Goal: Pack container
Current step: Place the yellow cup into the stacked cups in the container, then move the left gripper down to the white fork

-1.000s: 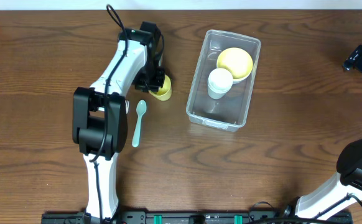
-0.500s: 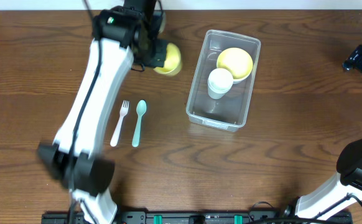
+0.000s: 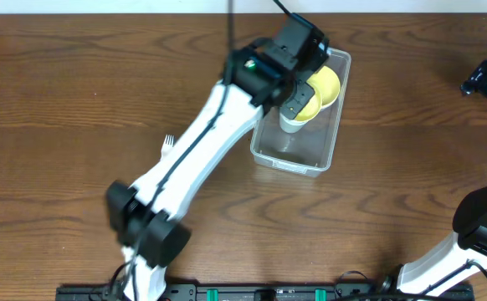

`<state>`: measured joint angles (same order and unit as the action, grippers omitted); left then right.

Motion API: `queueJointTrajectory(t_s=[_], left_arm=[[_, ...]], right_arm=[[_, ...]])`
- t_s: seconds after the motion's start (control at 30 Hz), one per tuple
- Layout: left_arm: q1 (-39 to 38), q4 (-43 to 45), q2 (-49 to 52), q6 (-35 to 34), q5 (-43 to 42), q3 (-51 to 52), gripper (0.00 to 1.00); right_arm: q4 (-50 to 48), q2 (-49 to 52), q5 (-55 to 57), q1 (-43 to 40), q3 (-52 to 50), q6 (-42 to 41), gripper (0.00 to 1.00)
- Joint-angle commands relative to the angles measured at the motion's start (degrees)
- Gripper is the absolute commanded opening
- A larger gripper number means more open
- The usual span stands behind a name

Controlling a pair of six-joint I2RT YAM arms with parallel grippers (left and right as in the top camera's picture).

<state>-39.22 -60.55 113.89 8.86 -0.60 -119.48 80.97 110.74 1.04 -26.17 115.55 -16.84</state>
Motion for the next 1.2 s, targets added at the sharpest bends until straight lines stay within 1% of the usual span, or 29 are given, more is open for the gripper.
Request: queueJointTrajectory(t_s=[0.0, 0.17, 0.2, 0.23, 0.33, 0.37, 0.43, 0.53, 0.6, 0.67, 0.73, 0.8, 0.83, 0.9, 0.97, 1.07, 1.17], left_arm=[[1.1, 1.6, 5.7, 1.2, 2.9, 0.5, 0.06], [2.1, 2.8, 11.3, 0.9, 2.8, 0.5, 0.06], [2.1, 2.7, 11.7, 0.6, 2.8, 0.5, 0.08], [2.1, 2.6, 11.9, 0.5, 2.8, 0.5, 0.17], [2.1, 2.4, 10.7, -0.2, 2.8, 0.0, 0.4], [2.1, 2.2, 9.6, -1.1, 2.8, -0.3, 0.45], [2.1, 1.6, 6.8, -2.6, 2.8, -1.0, 0.51], [2.6, 0.4, 1.1, -4.6, 3.4, -1.5, 0.53], [3.4, -1.4, -2.9, -6.1, 5.4, -1.5, 0.55], [4.8, -4.8, -6.3, -6.3, 8.3, -1.5, 0.55], [7.5, -9.6, -8.8, -6.7, 11.6, -1.5, 0.56], [11.2, -13.9, -9.7, -7.8, 12.4, -1.5, 0.57], [14.3, -16.7, -9.7, -9.0, 12.4, -1.4, 0.57], [19.2, -19.6, -9.2, -10.6, 11.0, 0.3, 0.58], [24.7, -20.2, -8.3, -10.7, 5.6, 3.6, 0.58], [31.1, -18.0, -6.3, -10.6, -1.1, 10.0, 0.56], [34.7, -13.3, -3.9, -8.1, -2.4, 17.7, 0.54]], right_arm=[[0.0, 0.3, 0.0, 0.0, -0.1, -0.5, 0.99], [0.0, 0.3, 0.0, 0.0, -0.1, -0.5, 0.99], [0.0, 0.3, 0.0, 0.0, -0.1, -0.5, 0.99], [0.0, 0.3, 0.0, 0.0, -0.1, -0.5, 0.99], [0.0, 0.3, 0.0, -0.1, -0.1, -0.5, 0.99], [0.0, 0.3, 0.0, -0.1, -0.1, -0.5, 0.99], [0.0, 0.3, 0.0, -0.1, -0.1, -0.5, 0.99], [0.0, 0.3, 0.0, -0.1, -0.1, -0.5, 0.99], [0.0, 0.3, 0.0, -0.1, -0.1, -0.5, 0.99], [0.0, 0.3, 0.0, -0.1, -0.1, -0.5, 0.99], [0.0, 0.3, 0.0, -0.1, -0.1, -0.5, 0.99], [0.0, 0.3, 0.0, -0.1, -0.1, -0.5, 0.99], [0.0, 0.3, 0.0, -0.1, -0.1, -0.5, 0.99], [0.0, 0.3, 0.0, -0.1, -0.1, -0.5, 0.99], [0.0, 0.3, 0.0, -0.1, -0.1, -0.5, 0.99], [0.0, 0.3, 0.0, -0.1, -0.1, -0.5, 0.99], [0.0, 0.3, 0.0, -0.1, -0.1, -0.5, 0.99]])
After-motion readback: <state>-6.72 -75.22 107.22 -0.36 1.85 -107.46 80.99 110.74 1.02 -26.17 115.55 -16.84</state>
